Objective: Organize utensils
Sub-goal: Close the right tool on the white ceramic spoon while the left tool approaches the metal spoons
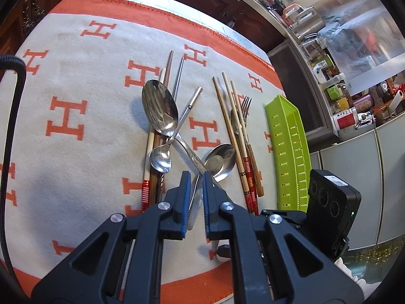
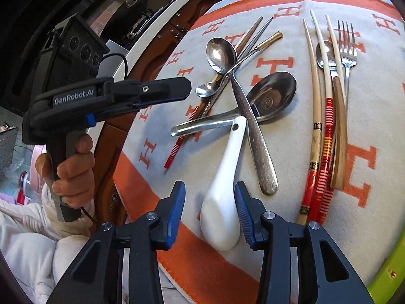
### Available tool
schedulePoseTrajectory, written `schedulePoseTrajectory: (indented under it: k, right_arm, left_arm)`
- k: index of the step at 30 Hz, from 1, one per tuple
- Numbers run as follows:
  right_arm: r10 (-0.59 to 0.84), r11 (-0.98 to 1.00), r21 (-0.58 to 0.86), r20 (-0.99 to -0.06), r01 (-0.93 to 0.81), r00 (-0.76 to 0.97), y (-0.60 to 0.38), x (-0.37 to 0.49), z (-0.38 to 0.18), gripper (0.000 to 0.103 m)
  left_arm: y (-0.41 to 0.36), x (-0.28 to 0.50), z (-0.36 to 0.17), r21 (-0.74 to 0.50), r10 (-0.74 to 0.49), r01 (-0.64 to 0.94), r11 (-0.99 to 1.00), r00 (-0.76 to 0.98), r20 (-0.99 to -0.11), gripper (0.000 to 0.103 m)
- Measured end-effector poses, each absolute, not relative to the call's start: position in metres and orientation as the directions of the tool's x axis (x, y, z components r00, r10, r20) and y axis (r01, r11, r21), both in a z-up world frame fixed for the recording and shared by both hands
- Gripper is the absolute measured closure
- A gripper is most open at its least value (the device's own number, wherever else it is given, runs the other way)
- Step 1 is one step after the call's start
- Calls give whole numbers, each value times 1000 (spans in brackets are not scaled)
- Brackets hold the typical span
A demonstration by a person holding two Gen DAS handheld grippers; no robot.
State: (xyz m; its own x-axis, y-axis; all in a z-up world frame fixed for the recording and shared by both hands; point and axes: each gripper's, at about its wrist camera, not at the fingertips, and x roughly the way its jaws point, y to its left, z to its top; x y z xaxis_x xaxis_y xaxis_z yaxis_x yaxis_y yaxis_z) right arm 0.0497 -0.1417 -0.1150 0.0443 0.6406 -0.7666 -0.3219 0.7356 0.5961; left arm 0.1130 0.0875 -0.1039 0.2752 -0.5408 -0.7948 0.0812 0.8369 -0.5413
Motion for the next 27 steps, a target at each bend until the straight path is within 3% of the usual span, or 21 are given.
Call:
schedulePoseTrajectory:
  k: [1, 3, 9, 27]
  right_arm:
    - [652, 728, 610, -757, -314, 41, -143, 52, -116, 63]
    - [662, 723, 622, -748, -299, 44, -145, 55, -118, 84]
    - [642, 751, 594, -759, -288, 109, -153, 50, -109, 92]
    - [590, 807, 528, -743, -265, 315, -188, 40, -40, 92]
  left_arm:
    - [87, 113, -104, -541, -541, 82, 837, 276, -794, 98]
    - [88, 113, -103, -540, -540, 82, 837, 277, -795, 98]
    - [86, 119, -98, -540, -543, 96, 836, 283, -791, 98]
    - [94, 151, -105, -485, -458, 11, 874, 346, -818, 98]
